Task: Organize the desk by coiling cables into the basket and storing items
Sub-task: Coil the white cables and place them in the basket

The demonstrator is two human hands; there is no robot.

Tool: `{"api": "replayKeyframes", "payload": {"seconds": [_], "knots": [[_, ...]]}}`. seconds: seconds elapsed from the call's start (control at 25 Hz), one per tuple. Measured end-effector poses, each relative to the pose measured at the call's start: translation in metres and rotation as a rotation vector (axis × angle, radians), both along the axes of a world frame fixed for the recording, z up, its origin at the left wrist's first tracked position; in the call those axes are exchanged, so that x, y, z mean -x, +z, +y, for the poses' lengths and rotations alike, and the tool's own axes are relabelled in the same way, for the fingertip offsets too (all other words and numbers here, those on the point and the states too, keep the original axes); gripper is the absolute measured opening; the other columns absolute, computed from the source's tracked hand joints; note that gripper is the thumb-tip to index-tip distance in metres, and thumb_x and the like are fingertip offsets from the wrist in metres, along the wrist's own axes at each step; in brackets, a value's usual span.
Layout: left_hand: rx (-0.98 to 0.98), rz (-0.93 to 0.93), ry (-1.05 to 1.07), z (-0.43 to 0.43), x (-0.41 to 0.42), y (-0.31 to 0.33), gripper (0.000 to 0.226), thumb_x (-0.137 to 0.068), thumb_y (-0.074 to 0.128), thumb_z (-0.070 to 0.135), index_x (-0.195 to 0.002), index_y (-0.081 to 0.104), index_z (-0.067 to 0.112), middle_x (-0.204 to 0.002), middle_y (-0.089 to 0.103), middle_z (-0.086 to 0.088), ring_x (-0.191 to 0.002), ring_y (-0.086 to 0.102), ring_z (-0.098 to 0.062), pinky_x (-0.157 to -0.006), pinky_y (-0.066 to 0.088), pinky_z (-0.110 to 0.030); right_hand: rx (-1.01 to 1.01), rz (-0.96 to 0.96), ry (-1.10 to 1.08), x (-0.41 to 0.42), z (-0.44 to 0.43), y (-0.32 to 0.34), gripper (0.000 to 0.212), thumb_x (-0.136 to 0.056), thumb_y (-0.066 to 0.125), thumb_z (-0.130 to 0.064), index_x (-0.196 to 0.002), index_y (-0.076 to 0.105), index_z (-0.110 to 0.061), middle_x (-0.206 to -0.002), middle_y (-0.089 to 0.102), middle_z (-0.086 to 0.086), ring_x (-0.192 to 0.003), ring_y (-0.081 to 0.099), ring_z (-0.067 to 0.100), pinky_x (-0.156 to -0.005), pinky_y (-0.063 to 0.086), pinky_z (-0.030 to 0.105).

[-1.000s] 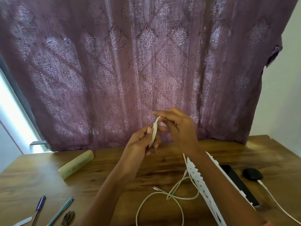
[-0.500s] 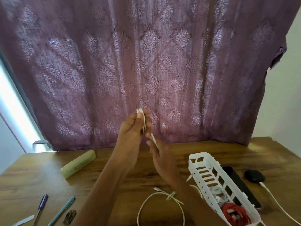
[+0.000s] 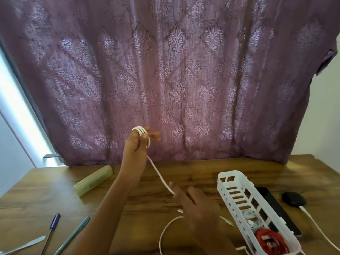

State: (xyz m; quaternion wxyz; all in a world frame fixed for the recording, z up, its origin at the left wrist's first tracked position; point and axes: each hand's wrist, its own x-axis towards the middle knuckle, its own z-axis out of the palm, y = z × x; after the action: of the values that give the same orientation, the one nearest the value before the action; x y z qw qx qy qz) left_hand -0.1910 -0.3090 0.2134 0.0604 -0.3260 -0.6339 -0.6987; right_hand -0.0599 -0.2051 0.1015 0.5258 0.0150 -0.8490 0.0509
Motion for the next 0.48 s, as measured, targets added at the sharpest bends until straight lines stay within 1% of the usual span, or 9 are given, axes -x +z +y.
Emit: {"api": "replayKeyframes", "payload": {"seconds": [0.08, 0.12, 0.16, 0.2, 0.24, 0.28, 0.36, 0.4, 0.48], "knots": [[0.130, -0.002, 0.031, -0.003, 0.002, -0.013, 0.019, -0.098, 0.034, 0.009, -0.098, 0.051, 0.018, -0.088, 0.068, 0.003, -0.091, 0.065, -0.014, -0.082, 0.048, -0.035, 0.017, 0.074, 0.011, -0.006, 0.010, 0.021, 0.022, -0.096, 0.049, -0.023, -0.116, 0.057, -0.023, -0.060, 0.056, -0.002, -0.046, 0.045, 0.008, -0.034, 0.036, 0.021], [0.176, -0.009, 0.013, -0.004, 0.000, -0.019, 0.019, -0.098, 0.035, 0.012, -0.098, 0.052, 0.020, -0.087, 0.070, 0.003, -0.094, 0.064, -0.020, -0.081, 0.047, -0.037, 0.039, 0.110, 0.019, -0.006, 0.015, 0.033, 0.021, -0.098, 0.046, -0.022, -0.115, 0.058, -0.022, -0.060, 0.055, -0.001, -0.045, 0.044, 0.009, -0.035, 0.033, 0.021], [0.206, -0.017, -0.029, -0.004, -0.003, -0.023, 0.019, -0.098, 0.036, 0.013, -0.098, 0.054, 0.018, -0.085, 0.071, 0.001, -0.094, 0.063, -0.024, -0.083, 0.046, -0.038, 0.062, 0.155, 0.030, -0.007, 0.019, 0.046, 0.023, -0.099, 0.044, -0.021, -0.114, 0.061, -0.020, -0.059, 0.055, 0.000, -0.045, 0.043, 0.010, -0.037, 0.031, 0.021], [0.233, -0.025, -0.071, -0.004, -0.008, -0.025, 0.020, -0.098, 0.036, 0.014, -0.099, 0.056, 0.015, -0.083, 0.071, 0.000, -0.092, 0.062, -0.024, -0.086, 0.046, -0.036, 0.085, 0.194, 0.042, -0.006, 0.024, 0.057, 0.025, -0.099, 0.044, -0.020, -0.113, 0.065, -0.019, -0.059, 0.054, 0.001, -0.046, 0.042, 0.011, -0.038, 0.031, 0.022], [0.262, -0.032, -0.107, -0.003, -0.012, -0.025, 0.022, -0.099, 0.036, 0.013, -0.098, 0.057, 0.012, -0.079, 0.070, 0.000, -0.088, 0.062, -0.020, -0.086, 0.045, -0.033, 0.106, 0.223, 0.051, -0.004, 0.028, 0.068, 0.025, -0.099, 0.045, -0.019, -0.111, 0.067, -0.018, -0.060, 0.053, 0.001, -0.047, 0.040, 0.010, -0.040, 0.031, 0.022], [0.291, -0.046, -0.141, -0.002, -0.017, -0.023, 0.023, -0.099, 0.035, 0.013, -0.098, 0.058, 0.011, -0.075, 0.067, 0.000, -0.081, 0.061, -0.014, -0.083, 0.045, -0.028, 0.125, 0.239, 0.051, -0.002, 0.031, 0.075, 0.025, -0.098, 0.046, -0.018, -0.109, 0.068, -0.017, -0.060, 0.051, 0.001, -0.049, 0.038, 0.009, -0.042, 0.031, 0.021], [0.317, -0.107, -0.245, 0.000, -0.029, -0.017, 0.025, -0.099, 0.033, 0.011, -0.098, 0.058, 0.012, -0.065, 0.061, 0.001, -0.064, 0.058, -0.007, -0.072, 0.045, -0.018, 0.172, 0.251, 0.044, 0.006, 0.040, 0.089, 0.024, -0.095, 0.050, -0.014, -0.107, 0.071, -0.015, -0.062, 0.050, 0.000, -0.055, 0.036, 0.006, -0.048, 0.028, 0.017], [0.323, -0.145, -0.297, 0.000, -0.035, -0.014, 0.025, -0.099, 0.033, 0.011, -0.099, 0.058, 0.009, -0.061, 0.058, 0.002, -0.056, 0.054, -0.005, -0.066, 0.044, -0.014, 0.197, 0.253, 0.036, 0.011, 0.044, 0.094, 0.022, -0.092, 0.054, -0.010, -0.105, 0.071, -0.016, -0.062, 0.051, 0.000, -0.057, 0.036, 0.005, -0.050, 0.028, 0.016], [0.322, -0.211, -0.379, 0.002, -0.046, -0.010, 0.029, -0.099, 0.033, 0.012, -0.100, 0.061, 0.006, -0.055, 0.051, 0.006, -0.051, 0.046, -0.003, -0.058, 0.040, -0.013, 0.246, 0.236, 0.040, 0.023, 0.050, 0.103, 0.023, -0.085, 0.063, -0.006, -0.103, 0.072, -0.018, -0.063, 0.055, -0.001, -0.058, 0.037, 0.002, -0.050, 0.030, 0.017]]}}
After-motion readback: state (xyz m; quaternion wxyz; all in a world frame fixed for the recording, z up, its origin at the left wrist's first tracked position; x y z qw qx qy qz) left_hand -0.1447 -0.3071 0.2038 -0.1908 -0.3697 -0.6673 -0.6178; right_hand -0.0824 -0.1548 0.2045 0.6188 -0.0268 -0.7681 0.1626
